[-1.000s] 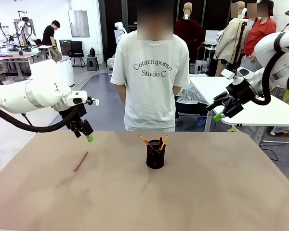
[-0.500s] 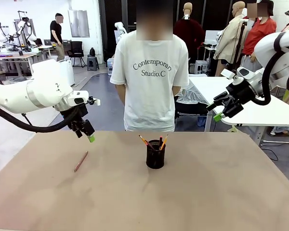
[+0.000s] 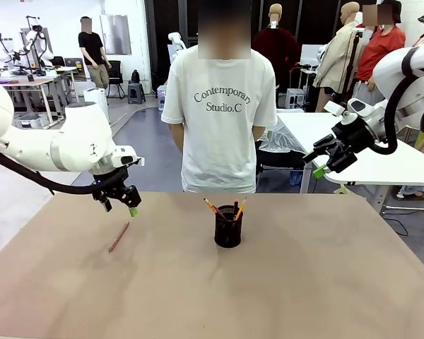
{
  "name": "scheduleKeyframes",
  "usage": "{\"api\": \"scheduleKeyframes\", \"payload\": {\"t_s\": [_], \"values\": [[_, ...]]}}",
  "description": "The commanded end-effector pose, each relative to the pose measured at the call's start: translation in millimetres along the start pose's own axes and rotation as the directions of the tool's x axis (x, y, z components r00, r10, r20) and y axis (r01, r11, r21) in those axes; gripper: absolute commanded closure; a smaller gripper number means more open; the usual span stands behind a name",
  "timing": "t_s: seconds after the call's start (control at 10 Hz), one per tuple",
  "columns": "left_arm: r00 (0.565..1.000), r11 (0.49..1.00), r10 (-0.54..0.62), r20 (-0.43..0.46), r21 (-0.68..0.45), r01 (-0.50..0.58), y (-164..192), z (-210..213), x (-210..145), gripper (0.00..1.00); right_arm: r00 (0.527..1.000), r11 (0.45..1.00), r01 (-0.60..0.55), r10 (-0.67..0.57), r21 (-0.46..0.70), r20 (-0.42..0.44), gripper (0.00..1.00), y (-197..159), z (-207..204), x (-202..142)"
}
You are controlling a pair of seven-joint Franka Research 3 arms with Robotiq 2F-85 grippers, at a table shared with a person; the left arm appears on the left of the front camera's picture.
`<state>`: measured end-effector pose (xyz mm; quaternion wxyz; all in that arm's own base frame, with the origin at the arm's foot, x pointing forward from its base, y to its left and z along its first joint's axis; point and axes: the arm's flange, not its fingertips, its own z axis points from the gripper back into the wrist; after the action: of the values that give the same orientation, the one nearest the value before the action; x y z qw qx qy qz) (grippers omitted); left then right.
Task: Place the pens into the pen holder.
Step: Pick up a writing instrument from the table and place it into the Pen holder.
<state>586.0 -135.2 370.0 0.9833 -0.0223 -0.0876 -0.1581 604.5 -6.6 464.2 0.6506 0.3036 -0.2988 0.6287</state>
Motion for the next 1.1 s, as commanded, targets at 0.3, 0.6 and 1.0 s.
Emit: {"api": "scheduleKeyframes", "payload": {"t_s": [0.3,0.6,1.0], "values": [[0.999,1.000,-0.007,-0.050,0.021,0.008,2,-31,9,0.00,1.000,1.000,-0.007,0.007,-0.005,-0.006,0.00,0,1,3],[0.999,1.000,-0.017,-0.039,0.014,0.017,6,-47,7,0.00,1.000,1.000,-0.007,0.007,-0.005,-0.006,0.00,0,1,3],[0.999,1.000,0.002,-0.046,0.028,-0.001,5,-57,3,0.12,1.000,1.000,-0.007,0.007,-0.005,-0.006,0.00,0,1,3]]}}
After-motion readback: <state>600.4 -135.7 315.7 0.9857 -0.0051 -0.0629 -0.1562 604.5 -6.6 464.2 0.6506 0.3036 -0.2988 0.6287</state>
